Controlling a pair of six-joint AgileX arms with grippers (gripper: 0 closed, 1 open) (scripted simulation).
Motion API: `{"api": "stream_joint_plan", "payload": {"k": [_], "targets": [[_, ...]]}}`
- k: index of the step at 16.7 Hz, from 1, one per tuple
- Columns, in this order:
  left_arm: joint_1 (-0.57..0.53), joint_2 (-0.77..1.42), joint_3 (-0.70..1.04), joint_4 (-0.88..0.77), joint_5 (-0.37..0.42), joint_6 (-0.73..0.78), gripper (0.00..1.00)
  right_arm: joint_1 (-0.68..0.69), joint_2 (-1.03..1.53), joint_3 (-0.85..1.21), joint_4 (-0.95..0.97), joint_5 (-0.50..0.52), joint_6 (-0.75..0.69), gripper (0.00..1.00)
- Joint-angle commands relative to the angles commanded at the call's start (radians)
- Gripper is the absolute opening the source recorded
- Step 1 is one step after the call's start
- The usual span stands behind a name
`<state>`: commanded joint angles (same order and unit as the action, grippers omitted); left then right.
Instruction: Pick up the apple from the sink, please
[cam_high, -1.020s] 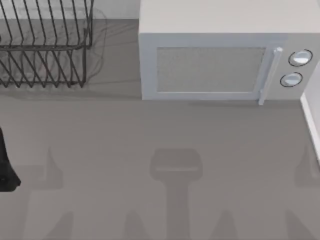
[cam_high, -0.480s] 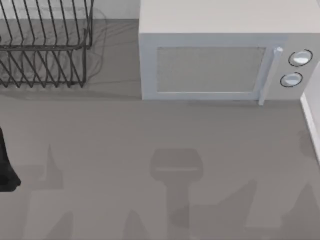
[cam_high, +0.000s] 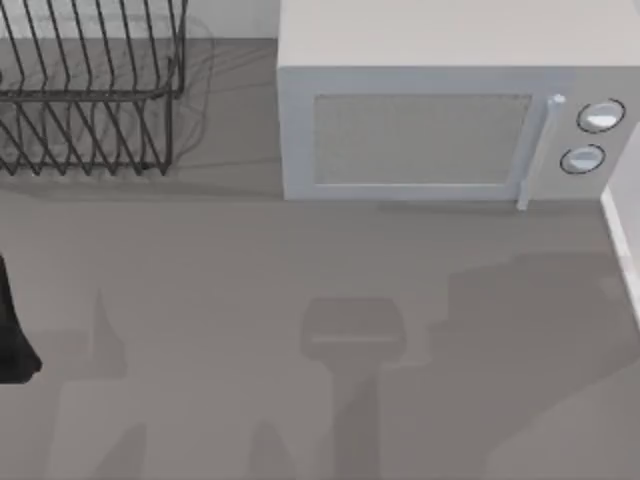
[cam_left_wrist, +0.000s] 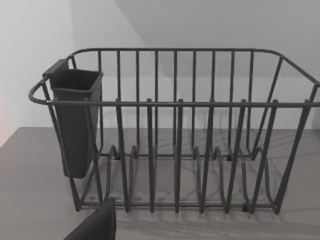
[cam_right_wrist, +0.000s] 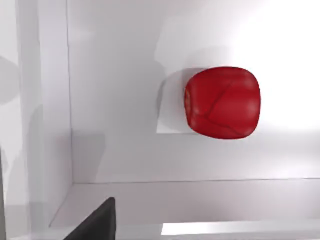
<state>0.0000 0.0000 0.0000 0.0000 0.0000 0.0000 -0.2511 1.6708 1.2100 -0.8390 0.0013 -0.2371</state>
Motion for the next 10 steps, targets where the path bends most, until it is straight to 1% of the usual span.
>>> {"api": "stream_joint_plan", "payload": {"k": [3,5,10], "targets": [[0.0,0.0,0.0,0.0,0.0,0.0,1.0,-0.03,0.207,0.143,-0.099,0.0,-0.028,1.0],[0.0,0.0,0.0,0.0,0.0,0.0,1.0,-0.043,0.295,0.206,-0.143,0.0,-0.04,1.0],[0.0,0.0,0.0,0.0,0.0,0.0,1.0,-0.051,0.345,0.243,-0.169,0.0,-0.048,1.0]]}}
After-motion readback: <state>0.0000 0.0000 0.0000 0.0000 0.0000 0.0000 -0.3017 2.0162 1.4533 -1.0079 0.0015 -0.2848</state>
